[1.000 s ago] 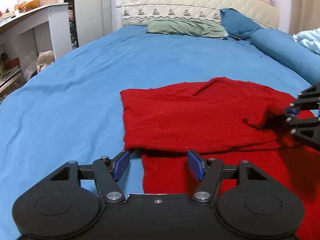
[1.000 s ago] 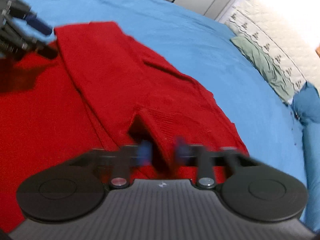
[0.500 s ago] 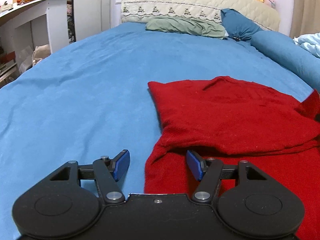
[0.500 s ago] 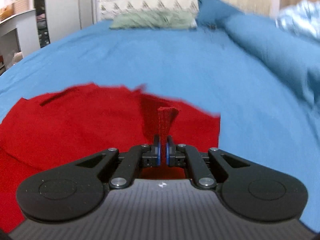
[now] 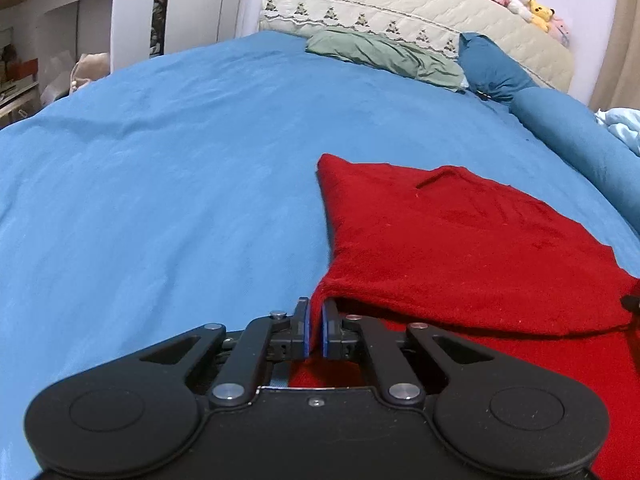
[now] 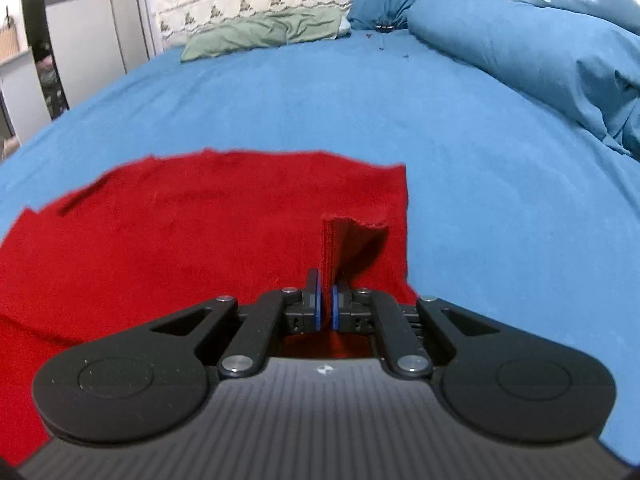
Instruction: Fold small clothes
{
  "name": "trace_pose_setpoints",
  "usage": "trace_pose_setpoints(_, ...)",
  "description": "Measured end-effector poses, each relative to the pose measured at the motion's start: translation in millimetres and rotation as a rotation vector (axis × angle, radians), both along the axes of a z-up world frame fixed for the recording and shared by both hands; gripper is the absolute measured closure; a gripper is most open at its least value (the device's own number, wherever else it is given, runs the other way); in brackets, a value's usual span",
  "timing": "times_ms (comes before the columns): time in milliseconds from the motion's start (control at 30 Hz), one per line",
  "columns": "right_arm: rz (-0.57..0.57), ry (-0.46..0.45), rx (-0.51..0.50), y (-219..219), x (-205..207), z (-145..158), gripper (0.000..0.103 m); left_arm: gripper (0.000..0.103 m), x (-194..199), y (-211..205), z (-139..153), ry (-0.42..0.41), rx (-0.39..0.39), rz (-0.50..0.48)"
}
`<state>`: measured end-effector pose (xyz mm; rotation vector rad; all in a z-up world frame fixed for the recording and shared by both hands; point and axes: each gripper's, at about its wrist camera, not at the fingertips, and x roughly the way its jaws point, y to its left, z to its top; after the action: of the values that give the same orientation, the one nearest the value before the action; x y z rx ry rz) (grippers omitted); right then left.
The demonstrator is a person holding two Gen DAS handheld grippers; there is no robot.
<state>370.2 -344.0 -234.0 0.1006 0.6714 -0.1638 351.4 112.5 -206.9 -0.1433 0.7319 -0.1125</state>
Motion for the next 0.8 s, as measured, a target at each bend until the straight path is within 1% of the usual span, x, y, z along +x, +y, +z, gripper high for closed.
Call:
trace_pose_setpoints(33, 0.004, -0.003, -0.018, 1.8, -2.3, -0.8, 0.081, 0.097, -1.8, 0.5, 1.3, 0.001, -0.001, 0.003)
trace_pose_setpoints(67, 0.0, -0.004, -0.039, 3.2, -4.2, 0.0, 0.077, 0.096, -3.2, 0.9, 3.4, 0.004, 0.0, 0.005)
trace_pose_setpoints(100, -0.005, -0.001, -0.047, 3.8, -5.0, 1.2, 0.067, 0.096, -5.2, 0.9, 6.1, 0.007, 0.004, 0.009)
trace_pose_setpoints(133, -0.019, 0.006, -0.054, 3.6, -3.0, 2.9, 0.048, 0.096, -8.2, -0.7, 11.5, 0.003, 0.011, 0.011)
trace_pose_setpoints(167, -0.042, 0.003, -0.063, 2.0, -6.0, 6.4, 0.037, 0.093, -12.6, -1.8, 17.1, -0.01, 0.018, 0.01)
trace_pose_setpoints(200, -0.06, -0.017, -0.069, 0.0, -11.1, 11.1, 0.023, 0.088, -16.6, -3.5, 24.0, -0.024, 0.022, 0.0)
trace_pose_setpoints(233, -0.066, -0.038, -0.074, 1.2, -17.1, 15.1, 0.019, 0.075, -19.0, -5.1, 29.6, -0.038, 0.022, -0.014)
trace_pose_setpoints(267, -0.058, -0.063, -0.08, 1.3, -21.6, 20.7, 0.018, 0.063, -21.3, -7.9, 35.3, -0.055, 0.02, -0.027)
trace_pose_setpoints(367, 0.005, -0.102, -0.104, 7.4, -24.4, 32.0, 0.017, 0.05, -16.7, -21.5, 47.1, -0.086, 0.013, -0.082)
trace_pose_setpoints(433, 0.06, -0.116, -0.092, 13.7, -19.6, 34.1, 0.017, 0.048, -6.7, -32.6, 46.8, -0.091, 0.014, -0.115)
trace_pose_setpoints(567, 0.139, -0.086, -0.069, 28.0, -1.8, 23.3, 0.017, 0.048, 16.0, -47.2, 26.5, -0.045, 0.012, -0.152)
trace_pose_setpoints(667, 0.144, -0.041, -0.05, 31.1, 7.4, 7.3, 0.017, 0.049, 22.4, -48.4, 8.5, -0.007, 0.022, -0.148)
trace_pose_setpoints(767, 0.11, 0.0, -0.023, 26.2, 10.8, -7.7, 0.016, 0.049, 20.4, -50.3, 5.2, -0.02, 0.038, -0.154)
trace_pose_setpoints(800, 0.098, -0.005, -0.004, 22.6, 10.4, -10.6, 0.016, 0.049, 20.5, -51.4, 5.4, -0.018, 0.045, -0.153)
